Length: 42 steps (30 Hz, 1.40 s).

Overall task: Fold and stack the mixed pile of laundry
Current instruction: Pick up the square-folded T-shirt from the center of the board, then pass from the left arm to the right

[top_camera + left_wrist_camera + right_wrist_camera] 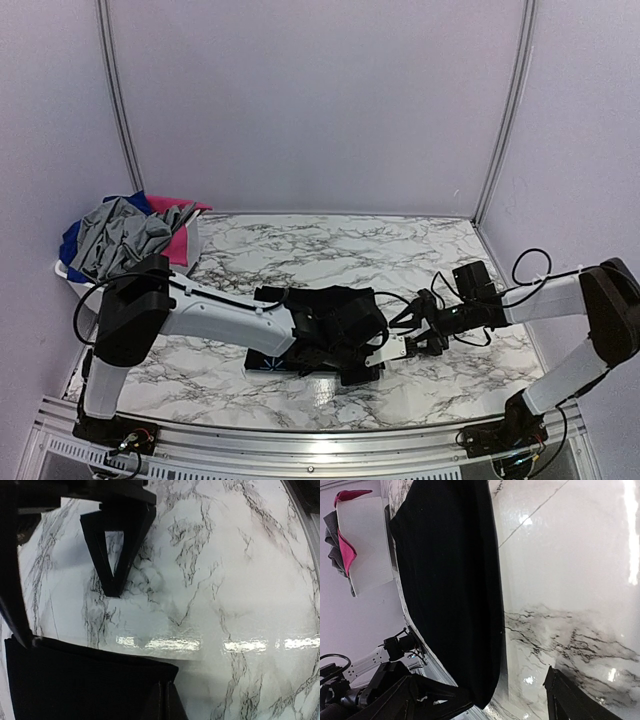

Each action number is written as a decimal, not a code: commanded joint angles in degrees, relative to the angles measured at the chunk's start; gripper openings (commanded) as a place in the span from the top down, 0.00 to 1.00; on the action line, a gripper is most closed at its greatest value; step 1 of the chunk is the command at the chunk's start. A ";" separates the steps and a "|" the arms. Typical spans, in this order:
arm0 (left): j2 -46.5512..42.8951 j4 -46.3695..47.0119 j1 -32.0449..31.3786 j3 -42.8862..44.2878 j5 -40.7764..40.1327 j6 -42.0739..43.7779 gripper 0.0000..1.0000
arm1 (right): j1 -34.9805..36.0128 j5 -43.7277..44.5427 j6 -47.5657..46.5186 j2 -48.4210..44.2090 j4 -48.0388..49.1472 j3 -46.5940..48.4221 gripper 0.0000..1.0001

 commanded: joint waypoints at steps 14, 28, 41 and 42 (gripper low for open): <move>-9.19 5.20 1.32 -4.47 5.23 -3.32 1.00 | 9.03 -0.04 20.14 16.43 21.49 7.99 0.19; -11.57 5.96 1.29 -7.47 6.31 -3.86 1.00 | 8.53 -0.38 26.11 28.56 29.63 13.31 0.57; -14.03 3.82 2.55 -7.77 -0.51 -11.22 0.45 | 4.69 6.05 -2.26 26.99 -5.88 29.20 1.00; -15.31 3.80 3.17 -8.59 -0.94 -12.94 0.35 | 3.89 7.40 -5.78 26.23 -10.69 30.89 1.00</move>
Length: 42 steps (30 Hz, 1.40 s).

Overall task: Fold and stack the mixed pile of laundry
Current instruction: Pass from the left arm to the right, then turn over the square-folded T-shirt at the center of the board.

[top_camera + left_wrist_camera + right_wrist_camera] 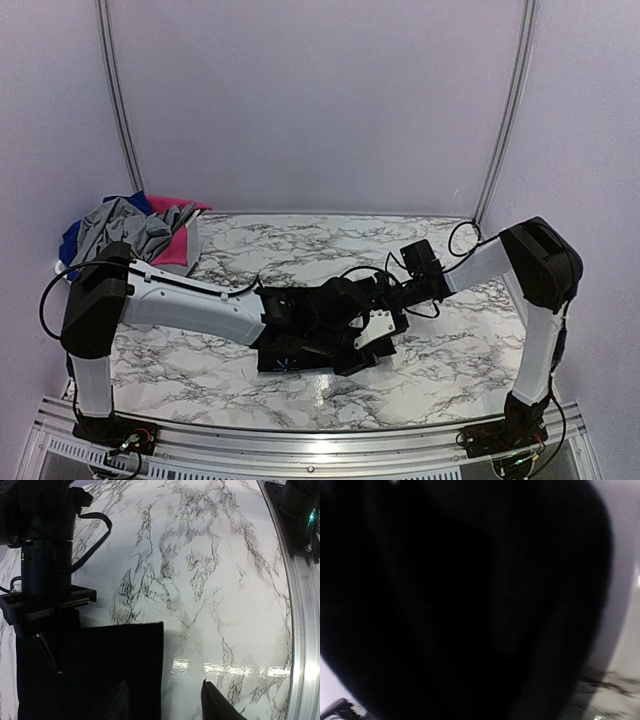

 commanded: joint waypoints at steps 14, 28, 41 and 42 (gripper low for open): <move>-17.28 -0.13 8.93 -11.65 -7.87 -16.90 0.01 | -16.89 38.63 -50.23 -11.37 -61.53 25.94 1.00; -23.70 -5.54 14.78 -16.93 -14.24 -23.83 0.01 | -17.50 82.63 -57.91 -11.30 -70.10 53.14 1.00; -32.09 -8.16 16.96 -22.64 -17.87 -29.53 0.01 | 12.11 71.03 -49.26 8.72 -69.24 47.44 1.00; -32.85 -8.28 17.22 -23.20 -17.94 -30.34 0.01 | 13.88 69.58 -48.71 9.84 -68.99 47.97 1.00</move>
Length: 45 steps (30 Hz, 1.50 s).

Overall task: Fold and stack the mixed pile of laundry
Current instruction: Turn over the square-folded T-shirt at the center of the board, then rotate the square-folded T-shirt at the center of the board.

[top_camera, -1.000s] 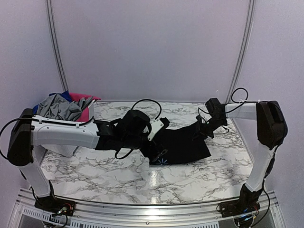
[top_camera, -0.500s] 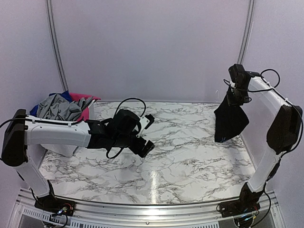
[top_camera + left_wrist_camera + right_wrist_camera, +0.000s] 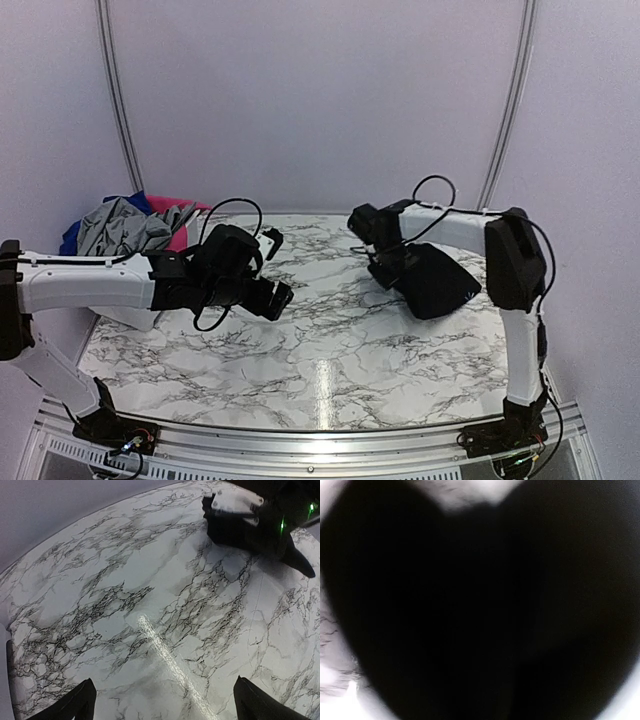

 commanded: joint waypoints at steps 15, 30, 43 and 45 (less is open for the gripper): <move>-14.23 0.05 6.74 -7.23 -0.50 -14.05 0.01 | 11.01 -55.43 10.34 0.31 9.33 15.75 0.32; 20.23 -0.70 -1.50 19.41 21.39 -6.09 0.01 | -15.82 -54.24 2.10 -15.57 22.02 -21.99 0.40; 30.82 -9.77 1.96 19.27 19.52 -5.45 0.14 | -7.92 -60.72 5.89 -20.56 29.44 -44.96 0.47; 28.50 -9.79 4.20 14.71 19.39 -4.53 0.17 | -3.90 -63.76 7.93 -22.40 30.35 -47.40 0.47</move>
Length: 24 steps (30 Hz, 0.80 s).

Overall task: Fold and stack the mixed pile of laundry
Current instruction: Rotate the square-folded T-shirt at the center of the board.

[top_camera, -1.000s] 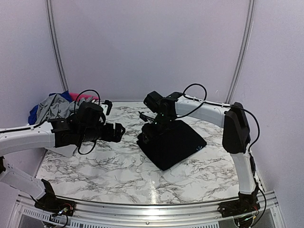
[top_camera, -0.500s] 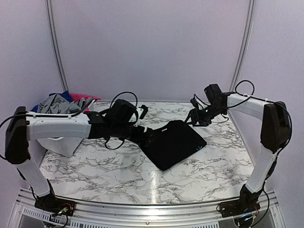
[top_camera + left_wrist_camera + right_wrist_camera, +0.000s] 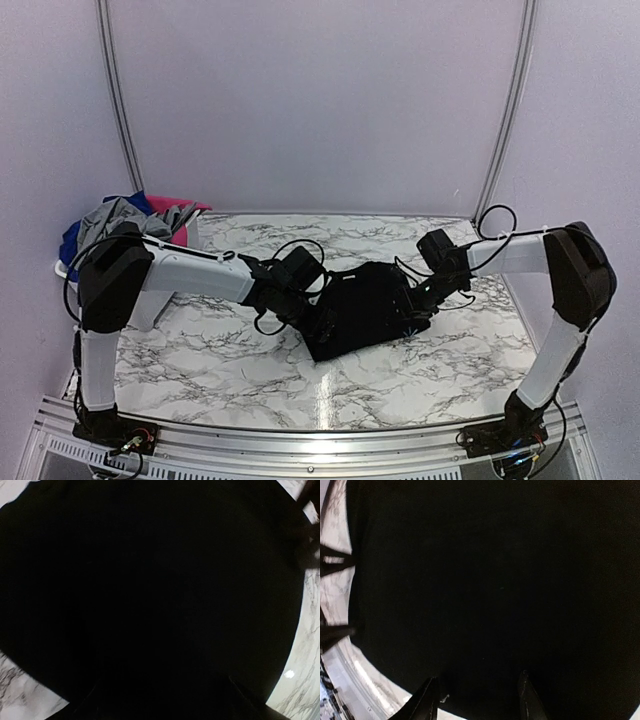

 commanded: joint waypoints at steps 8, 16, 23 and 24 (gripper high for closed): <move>-19.26 -0.37 9.42 -16.21 4.49 2.37 0.18 | 2.32 -8.57 2.08 -14.17 -6.18 -2.20 0.46; -11.78 0.73 13.75 -4.34 6.79 -3.49 0.31 | -10.09 1.57 -3.14 -7.18 -8.08 7.10 0.54; -2.00 0.73 14.65 4.69 6.85 -6.78 0.45 | -10.55 4.80 -4.86 -0.25 -7.04 10.87 0.55; -1.01 0.72 14.74 5.44 6.69 -6.97 0.46 | -10.56 4.23 -5.13 1.06 -6.79 11.05 0.55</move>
